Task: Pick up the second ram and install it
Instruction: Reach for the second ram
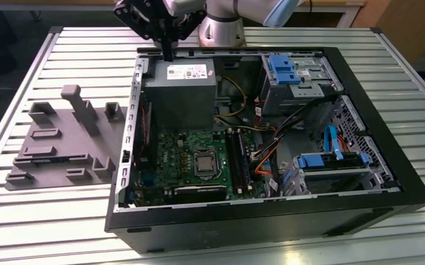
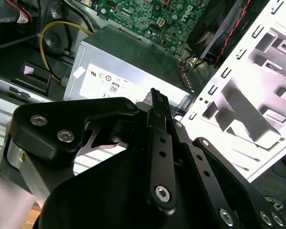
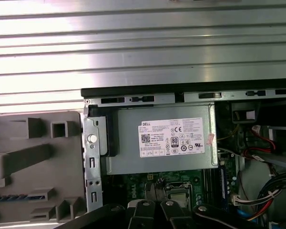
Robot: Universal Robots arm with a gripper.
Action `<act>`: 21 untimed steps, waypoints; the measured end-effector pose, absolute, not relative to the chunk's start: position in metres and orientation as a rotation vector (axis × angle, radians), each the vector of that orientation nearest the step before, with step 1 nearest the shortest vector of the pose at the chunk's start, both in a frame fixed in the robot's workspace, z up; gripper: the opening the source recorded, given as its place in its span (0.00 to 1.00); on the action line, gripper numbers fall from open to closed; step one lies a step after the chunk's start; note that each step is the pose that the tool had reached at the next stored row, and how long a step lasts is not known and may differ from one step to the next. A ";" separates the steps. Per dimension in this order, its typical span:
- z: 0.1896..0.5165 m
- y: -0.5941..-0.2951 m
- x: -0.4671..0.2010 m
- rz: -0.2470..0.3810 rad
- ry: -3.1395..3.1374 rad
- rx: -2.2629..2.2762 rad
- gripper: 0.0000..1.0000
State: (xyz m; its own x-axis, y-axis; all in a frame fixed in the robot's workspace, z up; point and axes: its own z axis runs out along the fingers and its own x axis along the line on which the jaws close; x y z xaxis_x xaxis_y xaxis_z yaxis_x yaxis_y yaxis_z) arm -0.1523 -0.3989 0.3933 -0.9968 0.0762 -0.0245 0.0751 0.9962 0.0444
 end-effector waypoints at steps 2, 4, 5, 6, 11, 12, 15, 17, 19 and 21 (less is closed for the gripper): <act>0.393 -0.399 -0.153 0.068 3.112 0.118 0.11; 0.393 -0.399 -0.153 0.068 3.113 0.118 0.11; 0.393 -0.399 -0.154 0.068 3.112 0.118 0.11; 0.393 -0.399 -0.154 0.068 3.112 0.118 0.11; 0.393 -0.399 -0.156 0.068 3.112 0.118 0.11; 0.393 -0.399 -0.156 0.068 3.113 0.118 0.11; 0.393 -0.399 -0.157 0.068 3.112 0.118 0.11; 0.393 -0.399 -0.158 0.068 3.112 0.118 0.11; 0.393 -0.399 -0.158 0.068 3.112 0.118 0.11; 0.393 -0.399 -0.159 0.068 3.113 0.118 0.11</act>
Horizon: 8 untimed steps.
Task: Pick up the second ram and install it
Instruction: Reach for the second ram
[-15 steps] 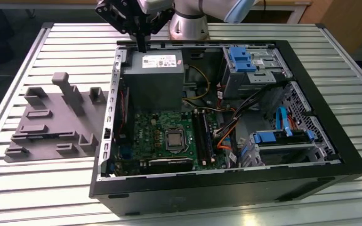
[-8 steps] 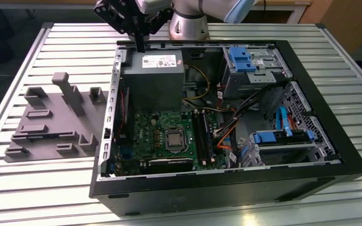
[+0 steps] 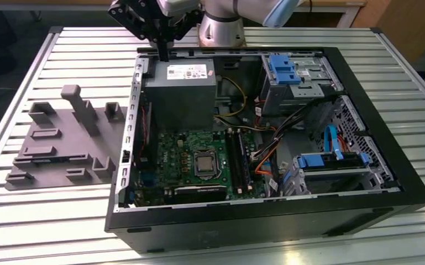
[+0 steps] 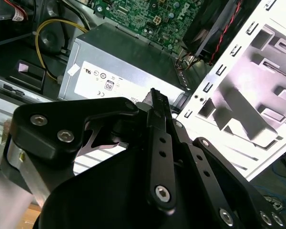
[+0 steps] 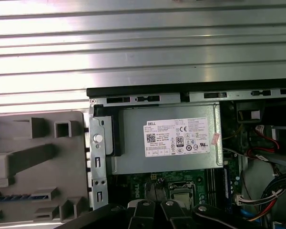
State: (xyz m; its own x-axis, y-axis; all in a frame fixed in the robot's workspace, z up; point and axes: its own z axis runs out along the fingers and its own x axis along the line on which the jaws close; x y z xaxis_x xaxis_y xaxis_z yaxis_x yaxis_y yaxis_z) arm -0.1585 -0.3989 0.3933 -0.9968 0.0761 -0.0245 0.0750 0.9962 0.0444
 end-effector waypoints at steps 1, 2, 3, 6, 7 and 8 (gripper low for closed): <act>0.393 -0.399 -0.160 0.068 3.112 0.118 0.11; 0.393 -0.399 -0.163 0.068 3.113 0.118 0.11; 0.393 -0.399 -0.163 0.068 3.112 0.118 0.11; 0.393 -0.399 -0.164 0.068 3.112 0.118 0.11; 0.393 -0.399 -0.164 0.068 3.113 0.118 0.11; 0.393 -0.399 -0.164 0.068 3.113 0.118 0.11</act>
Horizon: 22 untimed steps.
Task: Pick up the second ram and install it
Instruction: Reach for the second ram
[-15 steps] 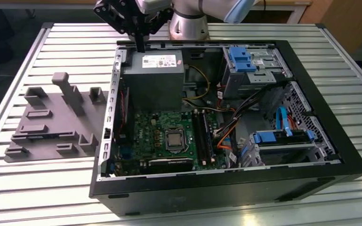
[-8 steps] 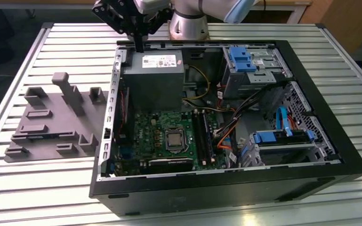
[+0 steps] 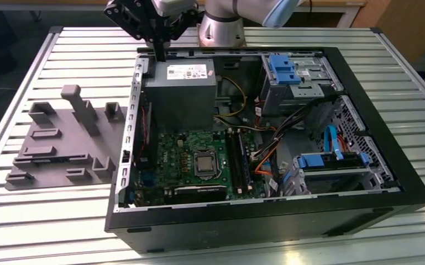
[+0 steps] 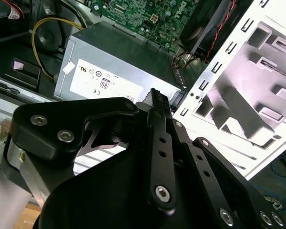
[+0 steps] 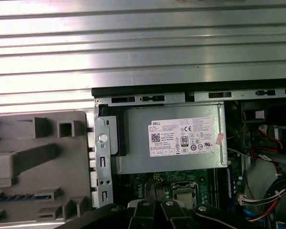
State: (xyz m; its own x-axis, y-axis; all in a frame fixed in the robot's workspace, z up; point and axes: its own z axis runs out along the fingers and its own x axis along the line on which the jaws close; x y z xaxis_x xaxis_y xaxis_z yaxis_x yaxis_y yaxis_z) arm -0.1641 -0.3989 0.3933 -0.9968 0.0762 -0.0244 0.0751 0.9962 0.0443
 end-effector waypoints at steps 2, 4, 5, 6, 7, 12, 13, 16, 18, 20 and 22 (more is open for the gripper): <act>0.393 -0.399 -0.165 0.068 3.112 0.118 0.11; 0.393 -0.399 -0.165 0.068 3.112 0.118 0.11; 0.393 -0.399 -0.166 0.068 3.113 0.118 0.11; 0.393 -0.399 -0.166 0.068 3.113 0.118 0.11; 0.393 -0.399 -0.166 0.068 3.113 0.118 0.11; 0.393 -0.399 -0.167 0.068 3.112 0.118 0.11; 0.393 -0.399 -0.168 0.068 3.113 0.118 0.11; 0.393 -0.399 -0.168 0.068 3.113 0.118 0.11; 0.393 -0.399 -0.169 0.068 3.112 0.118 0.11; 0.393 -0.399 -0.169 0.068 3.113 0.118 0.11; 0.393 -0.399 -0.170 0.068 3.112 0.118 0.11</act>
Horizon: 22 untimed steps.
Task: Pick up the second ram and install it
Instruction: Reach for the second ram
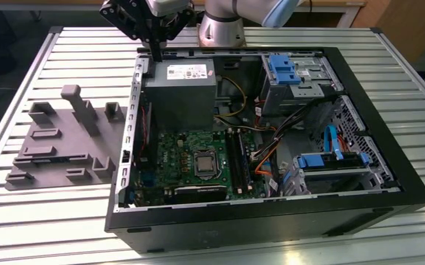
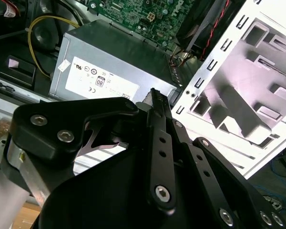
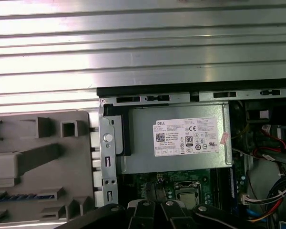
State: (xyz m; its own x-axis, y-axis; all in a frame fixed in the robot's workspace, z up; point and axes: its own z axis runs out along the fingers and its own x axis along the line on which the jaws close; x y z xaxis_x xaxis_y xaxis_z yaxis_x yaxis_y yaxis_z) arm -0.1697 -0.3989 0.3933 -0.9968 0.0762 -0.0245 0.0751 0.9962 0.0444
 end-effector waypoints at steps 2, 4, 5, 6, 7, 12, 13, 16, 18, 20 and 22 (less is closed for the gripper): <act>0.393 -0.399 -0.170 0.068 3.113 0.118 0.11; 0.393 -0.399 -0.171 0.068 3.113 0.118 0.11; 0.393 -0.399 -0.171 0.068 3.112 0.118 0.11; 0.393 -0.399 -0.171 0.068 3.112 0.118 0.11; 0.393 -0.399 -0.172 0.068 3.113 0.118 0.11; 0.393 -0.399 -0.177 0.068 3.112 0.118 0.11; 0.393 -0.399 -0.179 0.068 3.113 0.118 0.11; 0.393 -0.399 -0.183 0.068 3.113 0.118 0.11; 0.393 -0.399 -0.184 0.068 3.112 0.118 0.11; 0.393 -0.399 -0.186 0.068 3.113 0.118 0.11; 0.393 -0.399 -0.188 0.068 3.112 0.118 0.11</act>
State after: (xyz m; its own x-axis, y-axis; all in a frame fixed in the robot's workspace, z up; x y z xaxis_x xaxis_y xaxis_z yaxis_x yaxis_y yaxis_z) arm -0.1878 -0.3995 0.3932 -0.9968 0.0762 -0.0245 0.0751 0.9962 0.0444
